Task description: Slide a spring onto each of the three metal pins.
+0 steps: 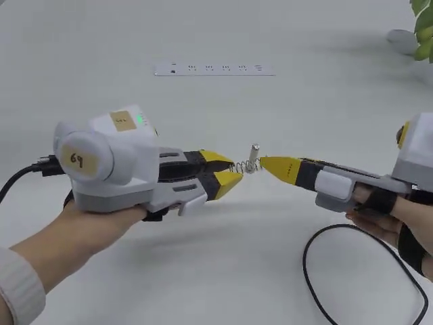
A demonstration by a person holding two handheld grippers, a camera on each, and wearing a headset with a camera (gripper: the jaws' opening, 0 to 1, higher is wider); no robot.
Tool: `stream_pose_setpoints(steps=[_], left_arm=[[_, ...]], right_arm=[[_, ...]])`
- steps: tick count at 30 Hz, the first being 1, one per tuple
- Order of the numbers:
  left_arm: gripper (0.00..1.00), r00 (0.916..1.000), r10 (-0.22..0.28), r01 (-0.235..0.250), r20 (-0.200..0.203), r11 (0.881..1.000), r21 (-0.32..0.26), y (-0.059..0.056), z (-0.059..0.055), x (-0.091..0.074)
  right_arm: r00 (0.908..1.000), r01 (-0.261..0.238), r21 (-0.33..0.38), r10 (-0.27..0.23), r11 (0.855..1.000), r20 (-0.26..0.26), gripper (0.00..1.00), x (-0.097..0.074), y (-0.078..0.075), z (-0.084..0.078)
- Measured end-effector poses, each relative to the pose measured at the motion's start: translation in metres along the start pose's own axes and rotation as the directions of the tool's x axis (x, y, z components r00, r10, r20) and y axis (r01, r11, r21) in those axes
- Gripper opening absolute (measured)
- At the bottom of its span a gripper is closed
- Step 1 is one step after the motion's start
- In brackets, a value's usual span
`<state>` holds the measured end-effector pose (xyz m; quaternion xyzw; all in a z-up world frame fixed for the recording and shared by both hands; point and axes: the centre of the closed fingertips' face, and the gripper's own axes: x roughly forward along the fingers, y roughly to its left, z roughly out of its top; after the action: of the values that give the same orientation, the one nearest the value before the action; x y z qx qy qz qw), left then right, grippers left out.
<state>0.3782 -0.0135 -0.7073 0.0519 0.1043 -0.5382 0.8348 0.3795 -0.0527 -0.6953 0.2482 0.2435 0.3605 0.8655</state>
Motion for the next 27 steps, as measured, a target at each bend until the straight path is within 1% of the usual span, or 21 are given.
stream_pose_setpoints(steps=[3, 4, 6, 7, 13, 16, 18, 19, 20, 27], left_arm=[[0.03, 1.0, 0.004, -0.004, 0.004, 1.0, -0.002, 0.001, 0.001, -0.001], [0.03, 1.0, 0.003, -0.003, 0.006, 1.0, -0.005, 0.001, 0.001, -0.001], [0.03, 1.0, 0.006, -0.006, 0.006, 1.0, -0.002, 0.001, 0.002, -0.002], [0.03, 1.0, 0.006, -0.006, 0.006, 1.0, -0.003, 0.001, 0.002, -0.002], [0.03, 0.9999, 0.008, -0.008, 0.011, 1.0, -0.001, 0.002, 0.003, -0.003], [0.03, 0.9999, 0.009, -0.009, 0.01, 1.0, -0.002, 0.002, 0.003, -0.004], [0.03, 0.9999, 0.01, -0.01, 0.011, 1.0, 0.001, 0.003, 0.003, -0.004], [0.03, 0.9999, 0.009, -0.009, 0.012, 1.0, -0.001, 0.003, 0.004, -0.004], [0.03, 0.9999, 0.009, -0.009, 0.014, 1.0, -0.002, 0.003, 0.004, -0.004], [0.03, 0.9998, 0.008, -0.008, 0.021, 1.0, 0.001, 0.002, 0.006, -0.005]], right_arm=[[0.9997, -0.016, 0.051, 0.015, 0.999, 0.02, 0.34, 0.001, 0.002, 0.001], [0.999, -0.034, 0.082, 0.031, 0.996, 0.031, 0.33, 0.003, 0.004, 0.001], [0.9982, -0.044, 0.116, 0.039, 0.992, 0.045, 0.33, 0.004, 0.003, 0.001], [0.9982, -0.049, 0.132, 0.043, 0.99, 0.042, 0.32, 0.005, 0.003, -0.001], [0.9977, -0.059, 0.166, 0.052, 0.984, 0.042, 0.29, 0.009, 0.003, -0.007], [0.9958, -0.077, 0.198, 0.065, 0.977, 0.064, 0.26, 0.009, 0.005, -0.004], [0.9955, -0.078, 0.202, 0.066, 0.976, 0.069, 0.25, 0.009, 0.005, -0.003], [0.9943, -0.092, 0.218, 0.078, 0.972, 0.073, 0.25, 0.009, 0.006, -0.002], [0.994, -0.095, 0.224, 0.08, 0.97, 0.075, 0.24, 0.01, 0.007, -0.002], [0.9929, -0.108, 0.237, 0.092, 0.966, 0.076, 0.21, 0.011, 0.009, -0.003]])
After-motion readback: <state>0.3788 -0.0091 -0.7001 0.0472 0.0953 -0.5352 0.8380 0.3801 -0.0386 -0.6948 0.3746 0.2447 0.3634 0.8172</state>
